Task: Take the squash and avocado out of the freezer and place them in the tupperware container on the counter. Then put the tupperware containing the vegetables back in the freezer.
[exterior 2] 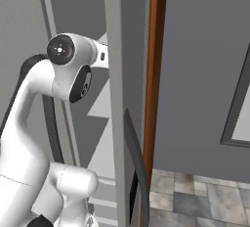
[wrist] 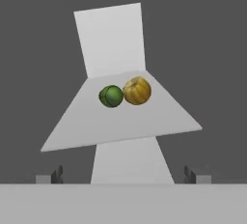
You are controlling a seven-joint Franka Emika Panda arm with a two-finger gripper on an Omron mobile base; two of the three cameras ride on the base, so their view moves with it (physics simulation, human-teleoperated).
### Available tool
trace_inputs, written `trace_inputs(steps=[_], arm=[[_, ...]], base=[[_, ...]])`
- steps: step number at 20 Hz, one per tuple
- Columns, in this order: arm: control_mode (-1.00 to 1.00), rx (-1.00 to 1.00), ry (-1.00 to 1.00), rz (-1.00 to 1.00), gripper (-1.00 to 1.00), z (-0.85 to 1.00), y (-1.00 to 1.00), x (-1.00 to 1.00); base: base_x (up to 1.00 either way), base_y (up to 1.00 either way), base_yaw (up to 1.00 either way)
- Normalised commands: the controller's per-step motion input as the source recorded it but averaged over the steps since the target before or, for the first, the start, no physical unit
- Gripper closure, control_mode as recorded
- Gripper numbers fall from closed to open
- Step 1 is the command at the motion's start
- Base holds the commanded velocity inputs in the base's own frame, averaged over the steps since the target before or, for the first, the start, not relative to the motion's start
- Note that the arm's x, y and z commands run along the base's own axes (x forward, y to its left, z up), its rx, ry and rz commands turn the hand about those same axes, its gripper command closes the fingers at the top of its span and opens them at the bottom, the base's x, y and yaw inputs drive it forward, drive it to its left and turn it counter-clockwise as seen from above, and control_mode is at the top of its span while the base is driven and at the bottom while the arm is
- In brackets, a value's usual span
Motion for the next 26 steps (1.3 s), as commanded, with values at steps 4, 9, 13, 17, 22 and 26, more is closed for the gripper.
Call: trace_inputs(steps=[4,9,13,17,22,26], arm=[[-1.0,0.05,0.04,0.0,-1.0,0.24,-0.27,0.48],[-1.0,0.01,0.01,0.0,-1.0,0.02,-0.02,0.68],[-1.0,0.0,0.07,0.0,-1.0,0.0,0.0,0.69],[-1.0,0.0,0.1,0.0,-1.0,0.0,0.0,0.58],[-1.0,0.0,0.1,-0.01,-1.0,0.0,-0.03,0.49],[-1.0,0.0,0.06,0.0,-1.0,-0.11,-0.24,0.3]], base=[[0.0,0.0,0.0],[0.0,0.0,0.0],[0.0,0.0,0.0],[0.0,0.0,0.0],[0.0,0.0,0.0],[0.0,0.0,0.0]])
